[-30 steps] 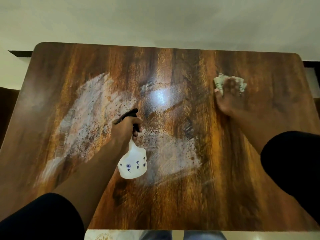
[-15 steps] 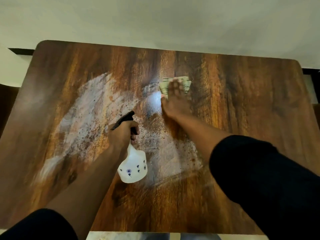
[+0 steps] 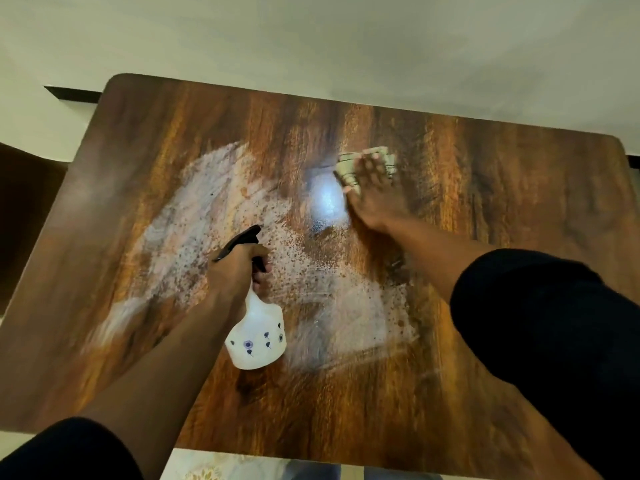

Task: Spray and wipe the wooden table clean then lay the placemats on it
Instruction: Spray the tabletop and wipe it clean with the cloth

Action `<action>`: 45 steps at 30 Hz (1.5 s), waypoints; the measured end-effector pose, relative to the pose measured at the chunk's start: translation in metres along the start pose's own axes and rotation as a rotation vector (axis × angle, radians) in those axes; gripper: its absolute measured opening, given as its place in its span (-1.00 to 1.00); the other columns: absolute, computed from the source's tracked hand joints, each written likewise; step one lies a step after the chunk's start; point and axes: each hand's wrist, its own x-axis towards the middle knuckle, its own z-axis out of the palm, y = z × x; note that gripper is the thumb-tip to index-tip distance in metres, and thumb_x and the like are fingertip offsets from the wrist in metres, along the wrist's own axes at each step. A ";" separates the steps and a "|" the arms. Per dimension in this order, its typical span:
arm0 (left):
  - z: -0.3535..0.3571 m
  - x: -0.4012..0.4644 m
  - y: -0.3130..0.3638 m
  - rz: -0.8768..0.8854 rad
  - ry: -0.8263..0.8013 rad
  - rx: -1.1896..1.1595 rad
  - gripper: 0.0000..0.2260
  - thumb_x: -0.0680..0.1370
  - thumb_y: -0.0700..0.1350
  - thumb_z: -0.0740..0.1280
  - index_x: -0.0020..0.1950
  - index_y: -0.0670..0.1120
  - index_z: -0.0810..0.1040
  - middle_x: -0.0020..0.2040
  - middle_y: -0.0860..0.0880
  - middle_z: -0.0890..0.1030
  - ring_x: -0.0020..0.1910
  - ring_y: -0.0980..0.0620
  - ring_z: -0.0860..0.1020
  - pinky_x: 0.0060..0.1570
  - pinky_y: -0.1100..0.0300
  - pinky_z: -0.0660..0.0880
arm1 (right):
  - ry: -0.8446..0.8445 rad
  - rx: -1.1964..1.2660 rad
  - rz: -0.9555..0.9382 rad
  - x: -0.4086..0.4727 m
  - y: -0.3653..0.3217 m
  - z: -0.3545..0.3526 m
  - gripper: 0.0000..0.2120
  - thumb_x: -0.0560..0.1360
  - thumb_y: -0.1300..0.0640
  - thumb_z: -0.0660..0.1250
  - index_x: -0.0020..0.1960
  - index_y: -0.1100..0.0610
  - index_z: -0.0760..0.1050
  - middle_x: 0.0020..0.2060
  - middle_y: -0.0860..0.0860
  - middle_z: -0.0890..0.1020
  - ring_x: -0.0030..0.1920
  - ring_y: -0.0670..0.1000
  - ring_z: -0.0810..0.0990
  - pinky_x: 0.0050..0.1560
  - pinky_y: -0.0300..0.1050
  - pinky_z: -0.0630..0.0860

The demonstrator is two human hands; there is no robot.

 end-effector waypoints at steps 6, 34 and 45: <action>-0.013 0.009 -0.003 0.019 0.002 0.008 -0.59 0.59 -0.23 0.38 0.23 0.29 0.63 -0.27 -0.14 0.61 -0.44 0.02 0.41 -0.51 0.17 0.37 | -0.005 0.114 0.240 -0.007 0.029 -0.007 -0.30 0.72 -0.26 -0.16 0.67 0.06 -0.37 0.65 0.04 -0.35 0.64 0.09 -0.37 0.62 0.32 -0.24; -0.102 0.048 0.027 -0.018 0.181 -0.083 -0.60 0.61 -0.21 0.37 0.46 -0.02 0.55 -0.25 -0.13 0.58 -0.41 0.00 0.45 -0.44 0.13 0.43 | 0.010 0.014 -0.164 0.084 -0.107 -0.012 -0.31 0.72 -0.25 -0.13 0.70 0.03 -0.30 0.68 0.02 -0.28 0.66 0.08 -0.31 0.63 0.25 -0.23; -0.128 0.038 0.034 -0.004 0.159 -0.169 -0.74 0.67 -0.26 0.32 0.27 0.05 0.60 -0.27 -0.08 0.49 -0.35 -0.03 0.55 -0.33 0.06 0.46 | -0.010 0.065 -0.038 0.092 -0.165 -0.011 -0.29 0.72 -0.22 -0.10 0.70 0.10 -0.27 0.68 0.05 -0.27 0.67 0.09 -0.31 0.61 0.23 -0.26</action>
